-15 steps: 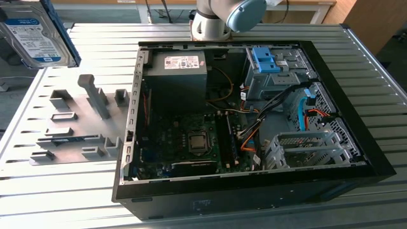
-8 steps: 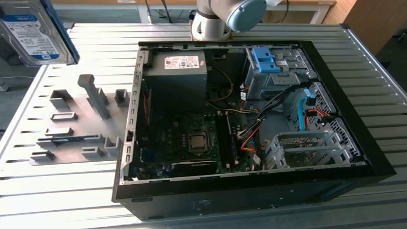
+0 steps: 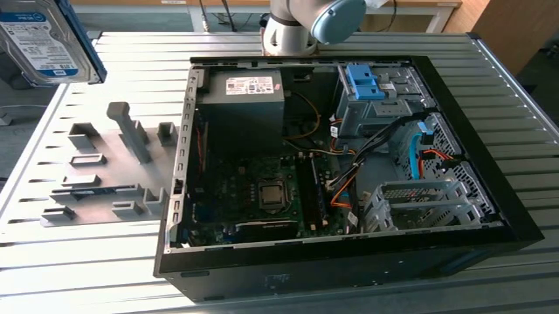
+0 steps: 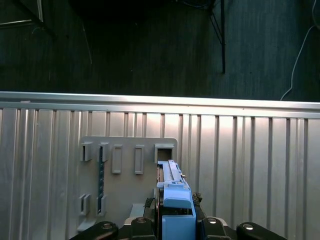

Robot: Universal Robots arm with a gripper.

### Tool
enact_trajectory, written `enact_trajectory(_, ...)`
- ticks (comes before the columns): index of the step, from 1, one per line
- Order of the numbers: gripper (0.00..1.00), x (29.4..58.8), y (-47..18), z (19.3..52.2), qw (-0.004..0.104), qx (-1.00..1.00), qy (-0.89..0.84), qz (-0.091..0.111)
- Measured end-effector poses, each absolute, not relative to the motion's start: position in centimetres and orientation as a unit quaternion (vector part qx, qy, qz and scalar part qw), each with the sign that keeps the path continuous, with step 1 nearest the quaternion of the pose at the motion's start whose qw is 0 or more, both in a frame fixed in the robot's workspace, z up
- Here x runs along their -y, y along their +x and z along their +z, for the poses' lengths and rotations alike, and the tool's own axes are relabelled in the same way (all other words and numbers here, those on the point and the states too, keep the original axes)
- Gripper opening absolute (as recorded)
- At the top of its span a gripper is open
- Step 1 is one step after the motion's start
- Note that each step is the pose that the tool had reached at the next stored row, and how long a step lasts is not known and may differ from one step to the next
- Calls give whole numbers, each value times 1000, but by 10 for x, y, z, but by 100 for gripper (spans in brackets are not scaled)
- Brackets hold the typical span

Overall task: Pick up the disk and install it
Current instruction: 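Pick up the disk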

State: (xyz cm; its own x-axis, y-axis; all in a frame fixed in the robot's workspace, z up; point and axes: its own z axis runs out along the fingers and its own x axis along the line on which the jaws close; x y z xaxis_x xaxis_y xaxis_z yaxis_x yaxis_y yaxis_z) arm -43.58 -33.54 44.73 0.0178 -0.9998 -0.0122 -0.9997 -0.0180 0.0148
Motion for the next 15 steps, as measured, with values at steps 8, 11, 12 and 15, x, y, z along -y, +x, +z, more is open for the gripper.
enact_trajectory(8, 37, 335, -436, 454, 1, 701, 713, -10)
enact_trajectory(11, 37, 335, -436, 455, 1, 701, 713, -10)
enact_trajectory(12, 37, 335, -436, 455, 1, 701, 713, -10)
enact_trajectory(15, 37, 335, -436, 455, 1, 701, 713, -10)
